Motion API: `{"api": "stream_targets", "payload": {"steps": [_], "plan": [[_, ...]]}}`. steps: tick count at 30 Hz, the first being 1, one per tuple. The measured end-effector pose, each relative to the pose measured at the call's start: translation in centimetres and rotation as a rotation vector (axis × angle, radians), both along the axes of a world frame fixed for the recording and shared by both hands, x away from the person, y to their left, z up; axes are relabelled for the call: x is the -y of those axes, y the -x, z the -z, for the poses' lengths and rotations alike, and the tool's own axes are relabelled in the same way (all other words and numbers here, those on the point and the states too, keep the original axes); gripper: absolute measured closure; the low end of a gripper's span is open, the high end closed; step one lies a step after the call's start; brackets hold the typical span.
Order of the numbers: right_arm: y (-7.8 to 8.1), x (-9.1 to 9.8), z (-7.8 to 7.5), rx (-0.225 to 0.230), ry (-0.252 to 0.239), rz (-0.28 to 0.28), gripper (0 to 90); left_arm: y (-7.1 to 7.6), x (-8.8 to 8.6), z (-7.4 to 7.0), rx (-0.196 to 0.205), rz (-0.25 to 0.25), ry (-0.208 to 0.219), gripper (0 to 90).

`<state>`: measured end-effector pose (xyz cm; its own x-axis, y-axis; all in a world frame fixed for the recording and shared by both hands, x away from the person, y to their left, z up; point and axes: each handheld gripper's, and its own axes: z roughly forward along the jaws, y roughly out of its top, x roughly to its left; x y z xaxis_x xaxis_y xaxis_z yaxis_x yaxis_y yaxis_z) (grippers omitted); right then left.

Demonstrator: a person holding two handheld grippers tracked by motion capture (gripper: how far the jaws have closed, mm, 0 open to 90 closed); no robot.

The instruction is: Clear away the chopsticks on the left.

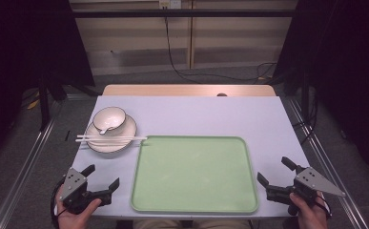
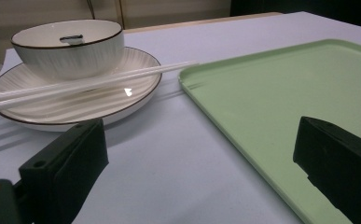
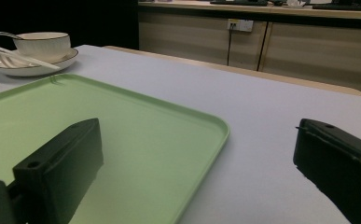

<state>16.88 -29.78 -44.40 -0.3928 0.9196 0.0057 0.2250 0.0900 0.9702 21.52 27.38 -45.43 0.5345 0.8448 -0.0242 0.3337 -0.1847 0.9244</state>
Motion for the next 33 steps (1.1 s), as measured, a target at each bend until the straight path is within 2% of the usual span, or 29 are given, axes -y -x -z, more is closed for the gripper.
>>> {"api": "stream_targets", "payload": {"steps": [4, 10, 13, 14, 16, 18, 22, 24, 27, 28, 30, 33], "plan": [[0.0, 0.0, 0.1, -0.008, -0.004, -0.014, 1.0, -0.2, 0.1, 0.1, -0.013, -0.002, 0.0, 2.8], [-0.2, 0.2, 0.2, -0.028, -0.001, -0.003, 1.2, -0.6, 0.1, 0.2, -0.036, 0.015, -0.02, 3.0], [-0.3, 0.3, 0.2, -0.029, 0.001, -0.01, 1.6, -0.7, 0.0, 0.0, -0.045, 0.03, -0.006, 3.7], [-0.3, 0.2, 0.2, -0.035, 0.0, -0.014, 1.7, -0.7, 0.0, -0.1, -0.039, 0.03, -0.027, 4.9], [-0.4, 0.1, 0.2, -0.033, 0.007, -0.023, 1.7, -0.8, 0.0, -0.4, -0.031, 0.061, -0.05, 4.8], [-0.4, 0.1, 0.2, -0.036, 0.007, -0.022, 1.7, -1.0, -0.1, -0.5, -0.038, 0.066, -0.051, 4.9], [-0.5, 0.0, 0.2, -0.037, 0.005, -0.035, 1.8, -1.7, -0.7, -0.5, -0.065, 0.077, -0.068, 5.1], [-0.6, -0.1, 0.3, -0.037, 0.009, -0.036, 1.9, -2.1, -1.3, -0.6, -0.079, 0.099, -0.064, 4.1], [-0.5, -0.2, 0.3, -0.042, 0.01, -0.047, 1.9, -2.4, -1.8, -0.8, -0.079, 0.105, -0.07, 4.2], [-0.5, -0.2, 0.3, -0.039, 0.012, -0.047, 1.9, -2.8, -2.3, -0.9, -0.087, 0.106, -0.085, 4.2], [-0.5, -0.3, 0.3, -0.035, 0.015, -0.052, 1.9, -3.2, -2.6, -0.9, -0.089, 0.109, -0.072, 5.2], [-0.5, -0.3, 0.3, -0.038, 0.014, -0.045, 1.8, -3.4, -3.0, -1.1, -0.09, 0.103, -0.075, 5.0]]}}
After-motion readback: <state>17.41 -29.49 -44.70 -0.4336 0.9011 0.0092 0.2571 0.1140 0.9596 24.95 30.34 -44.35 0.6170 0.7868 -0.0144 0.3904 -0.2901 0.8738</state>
